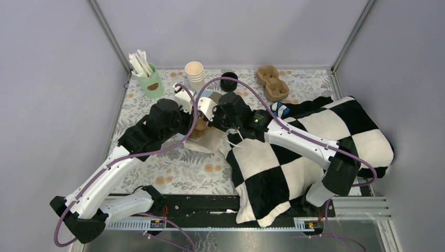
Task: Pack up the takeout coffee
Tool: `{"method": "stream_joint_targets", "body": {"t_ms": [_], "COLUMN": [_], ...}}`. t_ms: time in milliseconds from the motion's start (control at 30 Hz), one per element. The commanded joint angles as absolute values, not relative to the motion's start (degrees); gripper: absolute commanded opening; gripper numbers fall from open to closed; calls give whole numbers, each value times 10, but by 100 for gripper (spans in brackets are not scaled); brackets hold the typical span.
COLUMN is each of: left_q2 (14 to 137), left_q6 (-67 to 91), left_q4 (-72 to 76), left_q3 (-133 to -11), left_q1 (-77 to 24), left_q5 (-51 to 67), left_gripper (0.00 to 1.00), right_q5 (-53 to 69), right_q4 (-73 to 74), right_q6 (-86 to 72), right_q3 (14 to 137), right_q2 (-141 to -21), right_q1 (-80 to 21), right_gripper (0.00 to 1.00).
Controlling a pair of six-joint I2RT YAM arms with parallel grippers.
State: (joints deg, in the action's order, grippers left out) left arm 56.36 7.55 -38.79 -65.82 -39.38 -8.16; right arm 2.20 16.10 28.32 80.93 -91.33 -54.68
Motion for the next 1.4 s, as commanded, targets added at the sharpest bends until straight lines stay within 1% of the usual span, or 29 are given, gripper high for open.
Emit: {"method": "stream_joint_targets", "body": {"t_ms": [0, 100, 133, 200, 367, 467, 500, 567, 600, 733, 900, 933, 967, 1000, 1033, 1100, 1167, 1233, 1300, 1367], "left_q2": [557, 556, 556, 557, 558, 558, 557, 557, 558, 562, 569, 571, 573, 575, 577, 578, 582, 584, 585, 583], "left_q6": [76, 76, 76, 76, 77, 77, 77, 77, 77, 74, 69, 69, 69, 69, 69, 70, 68, 65, 62, 62], "left_q4": [-359, -359, -359, -359, -360, -360, -360, -360, -360, -360, -360, -360, -360, -360, -360, -359, -360, -363, -370, -370], "left_q3": [-655, -655, -654, -654, -655, -653, -653, -653, -653, -655, -663, -665, -665, -666, -665, -667, -671, -675, -676, -672], "left_q1": [-397, -397, -397, -397, -398, -398, -398, -398, -398, -398, -398, -398, -398, -399, -399, -399, -399, -399, -399, -399], "left_q5": [-69, -69, -69, -69, -68, -69, -70, -73, -74, -76, -74, -73, -71, -70, -70, -70, -70, -76, -82, -84], "left_gripper": [0, 0, 0, 0, 0, 0, 0, 0, 0, 0, 0, 0, 0, 0, 0, 0, 0, 0, 0, 0], "right_q5": [-8, -24, -26, -38, -58, -67, -74, -87, -89, -83, -90, -112, -151, -195, -220, -217, -191, -178, -173, -179], "right_q4": [79, 65, 61, 47, 20, 28, 30, 27, 25, 44, 41, 30, 11, -40, -77, -103, -66, -46, -36, -7], "right_q6": [281, 270, 264, 261, 269, 275, 277, 278, 279, 273, 270, 272, 267, 261, 259, 259, 238, 223, 213, 206], "right_q3": [787, 780, 779, 769, 747, 747, 746, 737, 731, 726, 723, 724, 722, 716, 711, 722, 749, 743, 722, 713], "right_q2": [-894, -893, -894, -892, -881, -877, -874, -861, -855, -835, -833, -844, -857, -872, -886, -914, -922, -898, -854, -827], "right_q1": [-545, -545, -545, -545, -544, -545, -545, -545, -545, -546, -546, -546, -545, -546, -545, -541, -540, -541, -541, -541], "right_gripper": [19, 22, 26, 31, 33, 38, 40, 51, 54, 61, 61, 59, 55, 49, 47, 47, 48, 49, 54, 56]}}
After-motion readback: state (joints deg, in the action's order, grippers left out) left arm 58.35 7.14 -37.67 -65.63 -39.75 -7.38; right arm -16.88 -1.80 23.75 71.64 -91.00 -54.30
